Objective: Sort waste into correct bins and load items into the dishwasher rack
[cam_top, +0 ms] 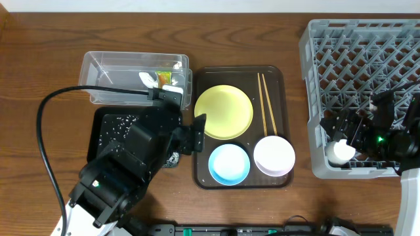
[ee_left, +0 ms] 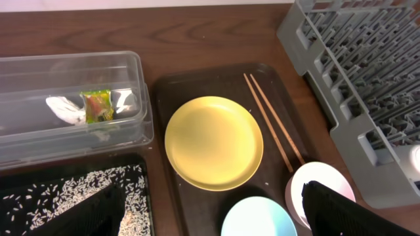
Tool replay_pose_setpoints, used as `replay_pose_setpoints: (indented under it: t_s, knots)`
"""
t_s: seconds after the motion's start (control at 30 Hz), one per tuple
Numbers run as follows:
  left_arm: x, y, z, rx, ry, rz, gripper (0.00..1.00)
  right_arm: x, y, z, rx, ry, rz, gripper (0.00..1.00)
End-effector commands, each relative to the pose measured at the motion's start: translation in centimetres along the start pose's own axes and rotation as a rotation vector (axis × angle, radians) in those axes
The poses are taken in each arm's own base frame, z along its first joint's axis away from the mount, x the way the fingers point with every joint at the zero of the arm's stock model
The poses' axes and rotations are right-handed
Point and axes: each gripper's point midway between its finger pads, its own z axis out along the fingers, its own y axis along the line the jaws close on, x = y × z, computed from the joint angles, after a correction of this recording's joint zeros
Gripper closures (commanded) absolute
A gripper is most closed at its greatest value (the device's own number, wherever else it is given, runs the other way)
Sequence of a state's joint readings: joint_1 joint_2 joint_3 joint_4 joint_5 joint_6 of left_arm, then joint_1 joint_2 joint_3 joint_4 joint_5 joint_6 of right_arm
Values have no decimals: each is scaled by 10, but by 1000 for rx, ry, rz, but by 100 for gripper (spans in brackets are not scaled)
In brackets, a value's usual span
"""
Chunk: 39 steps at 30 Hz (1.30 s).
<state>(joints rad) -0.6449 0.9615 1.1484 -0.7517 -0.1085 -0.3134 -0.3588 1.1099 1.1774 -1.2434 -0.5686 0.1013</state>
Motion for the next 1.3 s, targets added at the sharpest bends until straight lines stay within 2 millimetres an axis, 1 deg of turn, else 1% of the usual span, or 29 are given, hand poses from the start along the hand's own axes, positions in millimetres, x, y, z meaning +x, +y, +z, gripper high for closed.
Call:
replay_pose_setpoints:
  t_s: [0.0,0.13,0.2,0.33,0.47,0.57,0.67,0.77,0.9,1.17,1.27]
  knots:
    - [0,5,-1,-26,6,11,11,-3,2,-5,-3,-21,-12,1]
    - [-8,27,-7,-141,-55,13,11,-3,2,-5,-3,-21,-12,1]
    - [-11,37,-11,-171,-96,7,11,-3,2,-5,-3,-21,-12,1]
    - [-16,49,-18,-126,-194,40,11,-3,2,-5,-3,-21,-12,1]
    - [-14,57,-24,-48,-302,117,10,-3,2,-5,-3,-21,-12,1]
    - [-5,66,-29,-39,-368,150,11,-3,2,-5,-3,-21,-12,1]
    - [11,75,-31,-54,-409,154,10,-3,2,-5,-3,-21,-12,1]
    - [30,79,-28,-59,-425,153,10,-3,2,-5,-3,-21,-12,1]
    - [48,83,-21,-57,-448,156,10,-3,2,-5,-3,-21,-12,1]
    - [77,92,5,-58,-488,174,10,-3,2,-5,-3,-20,-12,1]
    - [86,98,13,-76,-498,170,10,-3,2,-5,-3,-21,-12,1]
